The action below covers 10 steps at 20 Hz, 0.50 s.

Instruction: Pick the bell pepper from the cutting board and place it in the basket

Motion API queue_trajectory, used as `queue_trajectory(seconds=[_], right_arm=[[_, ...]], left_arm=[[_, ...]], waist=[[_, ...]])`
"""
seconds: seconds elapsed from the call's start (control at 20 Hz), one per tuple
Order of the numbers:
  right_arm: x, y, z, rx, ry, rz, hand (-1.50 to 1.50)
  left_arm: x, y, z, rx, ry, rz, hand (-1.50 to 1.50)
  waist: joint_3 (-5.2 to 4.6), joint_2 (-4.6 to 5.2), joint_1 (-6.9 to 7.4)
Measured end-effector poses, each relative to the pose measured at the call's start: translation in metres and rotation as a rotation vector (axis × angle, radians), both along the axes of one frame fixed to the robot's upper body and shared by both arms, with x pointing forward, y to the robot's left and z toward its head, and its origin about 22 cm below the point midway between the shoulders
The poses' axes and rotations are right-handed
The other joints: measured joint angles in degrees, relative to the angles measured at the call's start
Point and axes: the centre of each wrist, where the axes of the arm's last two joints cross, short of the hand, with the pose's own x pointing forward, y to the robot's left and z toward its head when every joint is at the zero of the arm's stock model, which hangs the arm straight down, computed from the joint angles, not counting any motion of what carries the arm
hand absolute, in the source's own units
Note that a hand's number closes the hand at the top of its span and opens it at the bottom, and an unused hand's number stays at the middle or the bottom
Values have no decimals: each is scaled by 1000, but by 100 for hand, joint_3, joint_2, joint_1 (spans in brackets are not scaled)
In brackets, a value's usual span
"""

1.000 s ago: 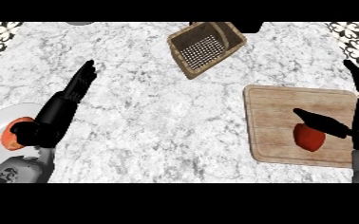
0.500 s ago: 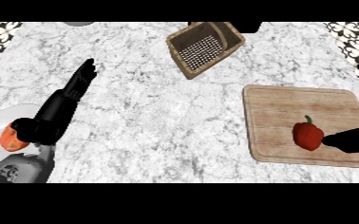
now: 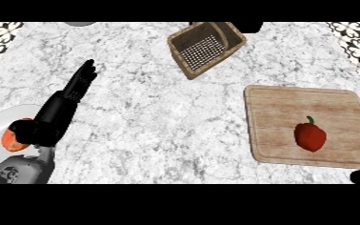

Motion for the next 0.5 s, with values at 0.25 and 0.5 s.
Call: queue_trajectory(seconds=[0.25, 0.5], right_arm=[[-15, -2, 10, 4, -8, -3, -150], [-16, -10, -4, 17, -20, -45, -150]], left_arm=[[-3, 2, -3, -6, 3, -1, 0], [2, 1, -4, -2, -7, -8, 0]], waist=[[9, 17, 36], [16, 37, 72]])
